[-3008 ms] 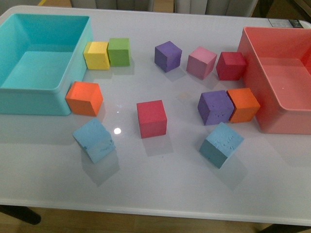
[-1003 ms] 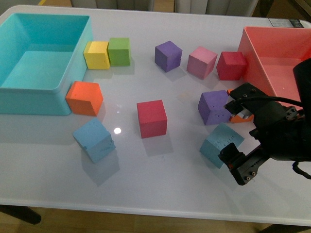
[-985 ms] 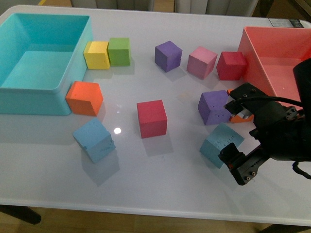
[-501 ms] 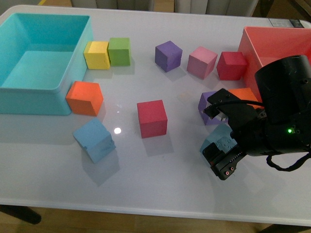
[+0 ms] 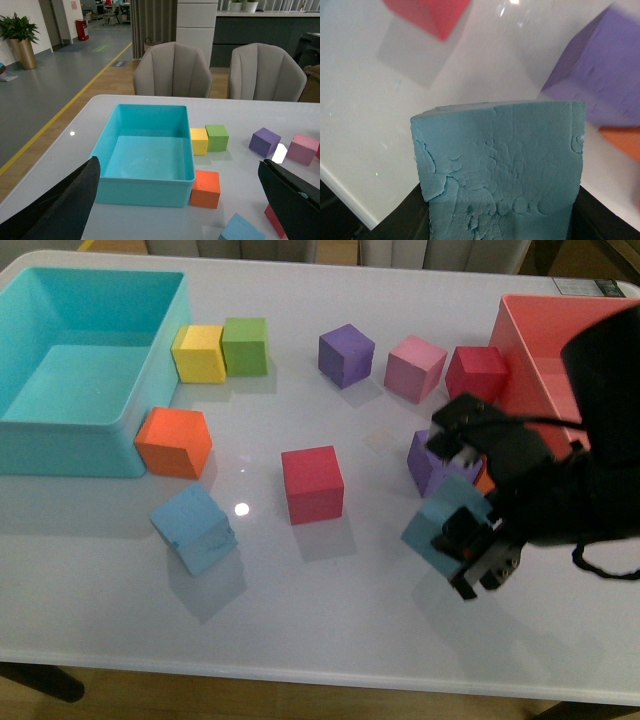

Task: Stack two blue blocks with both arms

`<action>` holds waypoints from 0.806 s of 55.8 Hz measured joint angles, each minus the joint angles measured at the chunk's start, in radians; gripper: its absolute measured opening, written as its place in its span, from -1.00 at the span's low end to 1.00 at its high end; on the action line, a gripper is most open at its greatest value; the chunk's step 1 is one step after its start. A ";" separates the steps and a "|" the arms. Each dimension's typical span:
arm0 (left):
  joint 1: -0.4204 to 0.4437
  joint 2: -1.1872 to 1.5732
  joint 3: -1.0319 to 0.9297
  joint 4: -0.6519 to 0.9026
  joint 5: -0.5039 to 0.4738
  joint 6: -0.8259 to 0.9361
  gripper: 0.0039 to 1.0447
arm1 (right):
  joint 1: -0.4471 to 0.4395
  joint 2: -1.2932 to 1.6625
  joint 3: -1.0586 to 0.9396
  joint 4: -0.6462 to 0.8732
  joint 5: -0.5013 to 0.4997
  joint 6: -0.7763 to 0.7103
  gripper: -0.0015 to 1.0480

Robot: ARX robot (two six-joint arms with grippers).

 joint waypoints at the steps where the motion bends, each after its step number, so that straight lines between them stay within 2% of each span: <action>1: 0.000 0.000 0.000 0.000 0.000 0.000 0.84 | 0.000 -0.004 0.009 -0.004 -0.002 0.005 -0.08; 12: 0.000 0.000 0.000 0.000 0.000 0.000 0.84 | 0.029 0.023 0.201 -0.050 0.034 0.068 -0.08; 30: 0.000 0.000 0.000 0.000 0.000 0.000 0.84 | 0.124 0.375 0.707 -0.236 0.157 0.128 -0.09; 45: 0.000 0.000 0.000 0.000 0.000 0.000 0.84 | 0.164 0.579 0.992 -0.349 0.180 0.160 -0.10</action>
